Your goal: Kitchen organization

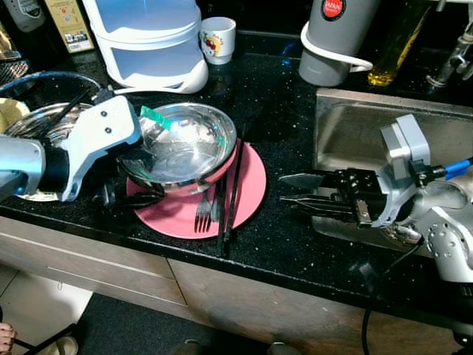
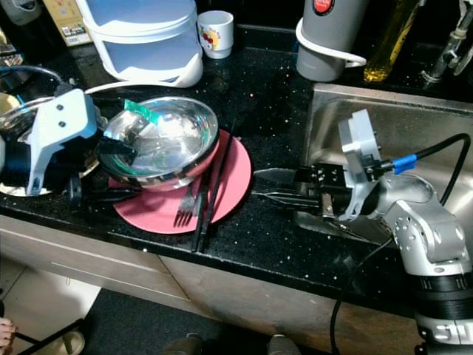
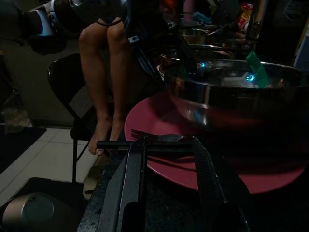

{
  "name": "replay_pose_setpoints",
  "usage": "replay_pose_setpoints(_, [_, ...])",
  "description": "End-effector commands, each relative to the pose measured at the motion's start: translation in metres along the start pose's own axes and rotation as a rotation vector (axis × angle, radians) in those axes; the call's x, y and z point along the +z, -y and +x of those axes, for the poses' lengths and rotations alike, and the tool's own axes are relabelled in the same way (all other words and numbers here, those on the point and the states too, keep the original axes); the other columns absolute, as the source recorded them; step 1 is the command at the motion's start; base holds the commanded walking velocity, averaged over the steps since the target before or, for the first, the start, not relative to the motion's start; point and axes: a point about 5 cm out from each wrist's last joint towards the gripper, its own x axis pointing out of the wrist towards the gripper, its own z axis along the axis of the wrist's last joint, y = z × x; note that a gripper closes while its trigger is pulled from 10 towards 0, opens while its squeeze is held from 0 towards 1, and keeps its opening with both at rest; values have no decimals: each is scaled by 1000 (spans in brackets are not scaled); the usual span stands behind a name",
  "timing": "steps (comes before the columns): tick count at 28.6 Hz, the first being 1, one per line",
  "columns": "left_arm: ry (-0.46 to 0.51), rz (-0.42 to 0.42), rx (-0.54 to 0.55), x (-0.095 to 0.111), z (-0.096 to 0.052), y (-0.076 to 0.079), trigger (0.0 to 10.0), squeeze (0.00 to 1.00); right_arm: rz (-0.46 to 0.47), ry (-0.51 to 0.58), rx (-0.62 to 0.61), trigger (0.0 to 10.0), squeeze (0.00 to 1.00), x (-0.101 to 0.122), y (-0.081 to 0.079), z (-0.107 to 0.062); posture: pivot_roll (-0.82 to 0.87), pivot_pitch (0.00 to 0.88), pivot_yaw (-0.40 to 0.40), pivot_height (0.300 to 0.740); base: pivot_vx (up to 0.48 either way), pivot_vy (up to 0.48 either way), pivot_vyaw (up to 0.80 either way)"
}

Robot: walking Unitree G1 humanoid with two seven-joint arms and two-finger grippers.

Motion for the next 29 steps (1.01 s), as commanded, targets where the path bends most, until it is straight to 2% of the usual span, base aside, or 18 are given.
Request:
replay_pose_setpoints(1, [-13, 11, -23, -3, 4, -1, 0, 0, 4, 1, 17, 10000, 0, 0, -4, 3, 4, 114, 11, 740, 0, 0, 0])
replay_pose_setpoints(10, [3, 39, -57, -1, 7, -2, 0, 0, -10, -1, -8, 10000, 0, 1, -3, 3, 3, 114, 11, 740, 0, 0, 0])
replay_pose_setpoints(20, [14, 49, -49, -1, 6, -4, 0, 0, -13, 0, -28, 10000, 0, 1, -2, 3, 1, 109, 11, 740, 0, 0, 0])
replay_pose_setpoints(22, [26, 52, -35, 0, 6, -6, 0, 0, -14, 0, -33, 10000, 0, 0, -1, 4, 1, 110, 11, 740, 0, 0, 0])
replay_pose_setpoints(27, [103, 77, 92, 11, 4, -23, 0, 0, -22, 18, -69, 10000, 0, 0, 2, 6, -1, 107, 10, 740, 0, 0, 0])
replay_pose_setpoints(28, [134, 84, 144, 16, 2, -30, 0, 0, -21, 32, -79, 10000, 0, 0, 3, 7, -1, 106, 9, 740, 0, 0, 0])
replay_pose_setpoints(29, [134, 84, 144, 16, 2, -30, 0, 0, -21, 32, -79, 10000, 0, 0, 3, 7, -1, 106, 9, 740, 0, 0, 0])
